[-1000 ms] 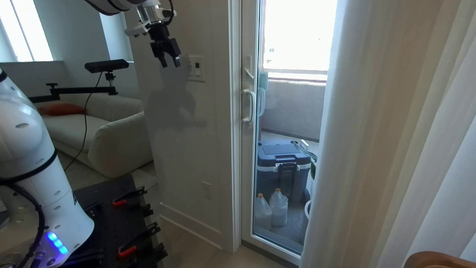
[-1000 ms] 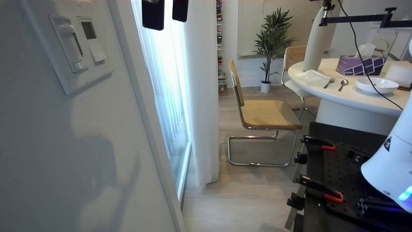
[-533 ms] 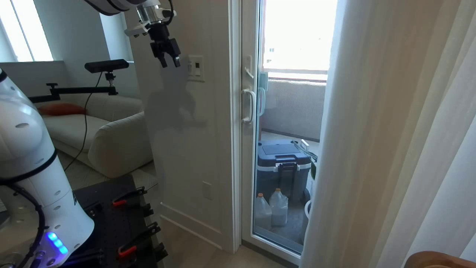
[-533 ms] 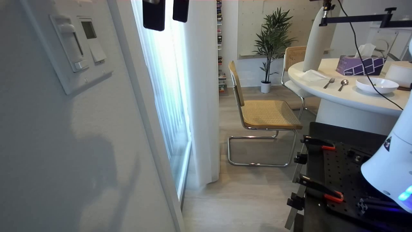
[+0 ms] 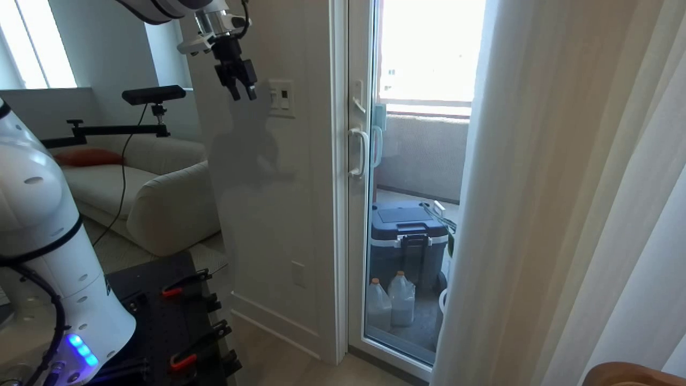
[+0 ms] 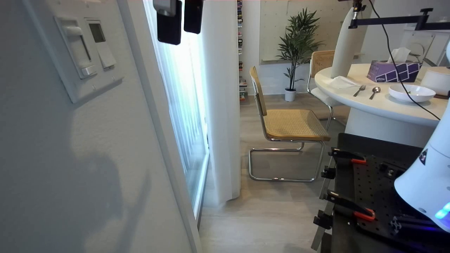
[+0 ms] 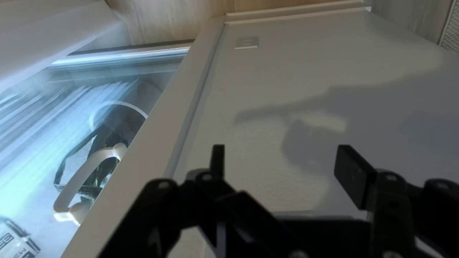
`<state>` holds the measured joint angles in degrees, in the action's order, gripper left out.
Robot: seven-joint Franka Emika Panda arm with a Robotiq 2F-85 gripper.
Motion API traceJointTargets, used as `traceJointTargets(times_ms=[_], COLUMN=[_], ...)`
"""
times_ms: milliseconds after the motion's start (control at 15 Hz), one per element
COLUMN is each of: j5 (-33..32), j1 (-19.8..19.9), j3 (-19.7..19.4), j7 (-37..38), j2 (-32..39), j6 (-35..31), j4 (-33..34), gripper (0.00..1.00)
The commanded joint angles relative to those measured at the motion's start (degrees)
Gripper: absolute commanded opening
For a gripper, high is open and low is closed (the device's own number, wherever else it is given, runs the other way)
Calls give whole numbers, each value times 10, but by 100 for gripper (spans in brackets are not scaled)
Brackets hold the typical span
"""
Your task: Pull the blinds to the right, switch off the light, then pull the blinds to the left
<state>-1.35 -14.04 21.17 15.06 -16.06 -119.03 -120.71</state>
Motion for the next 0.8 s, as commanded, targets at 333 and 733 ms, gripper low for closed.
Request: traceJointTargets(times_ms=[333,733], j5=[-11,-22], j1=[-1,-1], j3=[3,3], j7=[22,28], j2=[23,54], j6=[-79,-143], j4=[3,5], gripper=[12,0])
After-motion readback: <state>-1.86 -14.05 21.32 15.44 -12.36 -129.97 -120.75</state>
